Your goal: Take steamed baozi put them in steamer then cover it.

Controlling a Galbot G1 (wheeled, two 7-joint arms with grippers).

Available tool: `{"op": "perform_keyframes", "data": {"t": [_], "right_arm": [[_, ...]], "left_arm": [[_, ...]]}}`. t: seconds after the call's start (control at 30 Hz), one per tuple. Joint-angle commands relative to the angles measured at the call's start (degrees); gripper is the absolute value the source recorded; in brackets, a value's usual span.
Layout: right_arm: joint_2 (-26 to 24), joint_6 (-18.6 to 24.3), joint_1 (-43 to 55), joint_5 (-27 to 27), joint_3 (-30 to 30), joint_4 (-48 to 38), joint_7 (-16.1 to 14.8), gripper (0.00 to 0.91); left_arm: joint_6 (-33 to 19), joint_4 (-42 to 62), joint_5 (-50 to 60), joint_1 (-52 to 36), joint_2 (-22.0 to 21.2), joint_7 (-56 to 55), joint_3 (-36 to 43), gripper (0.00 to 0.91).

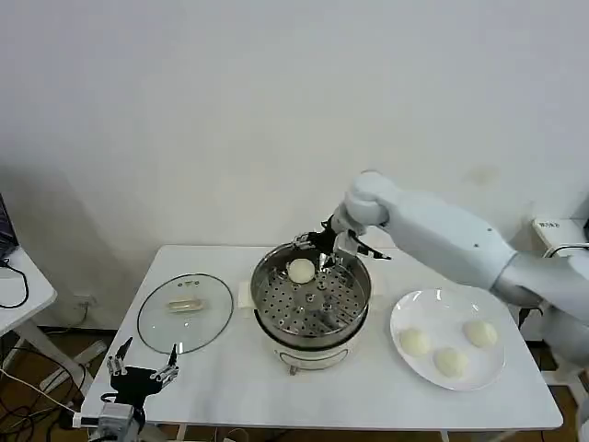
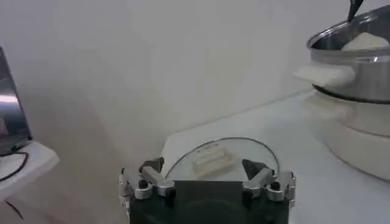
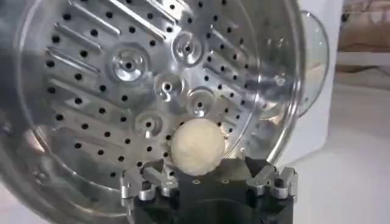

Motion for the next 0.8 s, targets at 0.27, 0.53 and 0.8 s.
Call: {"op": "perform_keyframes", "data": {"t": [0.27, 0.53, 0.8], "right_arm": [[-21.87, -22.97, 11.45, 24.46, -2.72, 17.01, -0.59, 0.907], [-33.23, -38.76, 9.15, 29.53, -1.04, 18.46, -7.99, 0.907], [-37.78, -56.21, 4.93, 27.68, 0.55, 20.59, -15.97, 0.907]], "left_arm": [[0.22, -2.71, -2.41, -0.8, 1.16, 0.86, -0.39, 0.907], [0.16, -4.01, -3.03, -0.76, 2.08, 0.53, 1.16, 0.907], [0.05, -4.44, -3.92, -0.43, 3.0, 0.77, 1.57, 0.907]]}}
